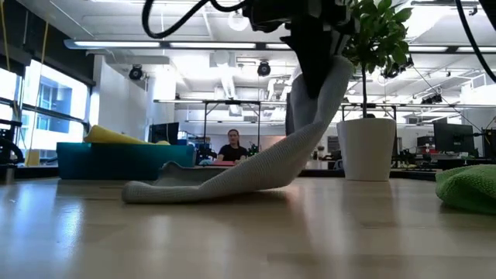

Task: Fold microfiber towels
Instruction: Fold the gray microfiber cloth

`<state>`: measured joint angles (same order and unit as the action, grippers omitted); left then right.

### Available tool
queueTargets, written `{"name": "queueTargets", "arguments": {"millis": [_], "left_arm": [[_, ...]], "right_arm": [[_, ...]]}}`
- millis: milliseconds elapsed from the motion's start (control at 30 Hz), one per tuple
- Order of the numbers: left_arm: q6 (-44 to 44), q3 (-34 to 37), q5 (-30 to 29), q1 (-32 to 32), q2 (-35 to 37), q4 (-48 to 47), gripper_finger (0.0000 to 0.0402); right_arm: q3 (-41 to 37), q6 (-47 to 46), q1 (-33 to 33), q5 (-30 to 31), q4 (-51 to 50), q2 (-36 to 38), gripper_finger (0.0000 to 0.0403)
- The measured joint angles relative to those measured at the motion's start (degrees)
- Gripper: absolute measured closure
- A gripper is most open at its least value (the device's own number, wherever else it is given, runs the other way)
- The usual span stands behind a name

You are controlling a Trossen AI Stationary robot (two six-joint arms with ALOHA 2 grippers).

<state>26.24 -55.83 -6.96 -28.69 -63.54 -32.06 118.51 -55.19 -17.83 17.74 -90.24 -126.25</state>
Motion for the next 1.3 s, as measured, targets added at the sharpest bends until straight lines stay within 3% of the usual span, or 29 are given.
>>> {"name": "queueTargets", "arguments": {"millis": [400, 767, 967, 1100, 1300], "left_arm": [[1.8, 0.0, -2.8, -4.8, 0.0, -0.1, 0.0282], [2.1, 0.0, -2.9, -5.2, 0.0, -0.1, 0.0282], [2.1, 0.0, -2.9, -5.1, 0.0, -0.1, 0.0282], [1.6, 0.0, -2.9, -5.1, 0.0, -0.1, 0.0282], [1.6, 0.0, -2.9, -5.1, 0.0, -0.1, 0.0282]], "right_arm": [[-6.0, 0.3, 0.2, -6.9, 0.2, 0.6, 0.0403], [-11.7, -0.6, 0.2, -13.5, 0.1, 0.6, 0.0403], [-7.5, -3.3, -1.0, -12.9, 3.5, 0.6, 0.0403], [-5.1, -4.3, -1.8, -9.2, 6.4, 0.6, 0.0403], [-4.9, -2.7, -1.8, -6.4, 16.8, 0.5, 0.0403]]}}
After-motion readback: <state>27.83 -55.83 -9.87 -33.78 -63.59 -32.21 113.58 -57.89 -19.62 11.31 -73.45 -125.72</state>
